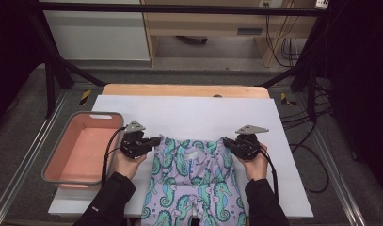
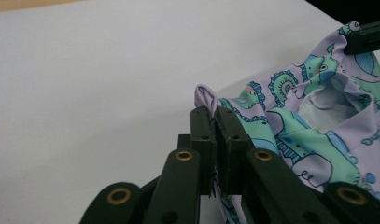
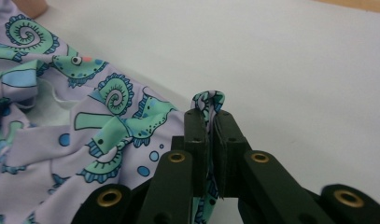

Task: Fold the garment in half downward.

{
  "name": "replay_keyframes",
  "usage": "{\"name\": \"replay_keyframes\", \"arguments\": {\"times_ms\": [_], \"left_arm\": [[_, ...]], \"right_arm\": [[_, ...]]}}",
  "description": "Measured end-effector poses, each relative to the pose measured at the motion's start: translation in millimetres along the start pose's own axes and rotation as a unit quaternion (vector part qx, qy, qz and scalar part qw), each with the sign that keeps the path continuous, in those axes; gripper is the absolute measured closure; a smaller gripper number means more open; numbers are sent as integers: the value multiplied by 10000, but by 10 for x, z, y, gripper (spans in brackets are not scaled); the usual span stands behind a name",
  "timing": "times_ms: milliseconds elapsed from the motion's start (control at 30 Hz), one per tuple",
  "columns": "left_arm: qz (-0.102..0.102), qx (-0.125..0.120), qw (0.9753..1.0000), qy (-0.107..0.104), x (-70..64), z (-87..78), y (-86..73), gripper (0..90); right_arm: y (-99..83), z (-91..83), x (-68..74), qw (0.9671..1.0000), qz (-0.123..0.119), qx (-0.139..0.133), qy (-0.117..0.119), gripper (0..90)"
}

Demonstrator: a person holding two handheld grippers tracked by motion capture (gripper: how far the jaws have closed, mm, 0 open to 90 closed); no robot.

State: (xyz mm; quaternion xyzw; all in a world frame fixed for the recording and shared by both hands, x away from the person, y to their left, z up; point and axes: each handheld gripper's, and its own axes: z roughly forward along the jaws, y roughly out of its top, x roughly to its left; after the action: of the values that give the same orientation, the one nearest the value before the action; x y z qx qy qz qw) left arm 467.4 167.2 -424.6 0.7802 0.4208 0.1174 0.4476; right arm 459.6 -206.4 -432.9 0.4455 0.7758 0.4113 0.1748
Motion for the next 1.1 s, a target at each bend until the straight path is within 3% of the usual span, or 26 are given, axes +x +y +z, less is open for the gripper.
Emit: {"name": "replay_keyframes", "arguments": {"times_ms": [367,633,733,900,967,1100], "left_arm": [[-165,99,9994,278,213,306,49,861],[-105,123,9988,467,345,457,129,859],[-229,100,9988,411,389,496,123,857],[-261,328,9982,436,425,561,81,845],[-281,343,9979,474,411,543,87,776],[-245,290,9982,455,338,449,124,381]], "right_arm": [[-2,437,-182,9994,190,131,-254,856],[97,550,-268,9991,166,42,-389,854],[99,608,-294,9990,173,70,-417,853],[50,689,-344,9985,305,190,-418,836],[46,690,-335,9985,283,222,-423,781],[92,584,-305,9991,295,-8,-319,516]]}}
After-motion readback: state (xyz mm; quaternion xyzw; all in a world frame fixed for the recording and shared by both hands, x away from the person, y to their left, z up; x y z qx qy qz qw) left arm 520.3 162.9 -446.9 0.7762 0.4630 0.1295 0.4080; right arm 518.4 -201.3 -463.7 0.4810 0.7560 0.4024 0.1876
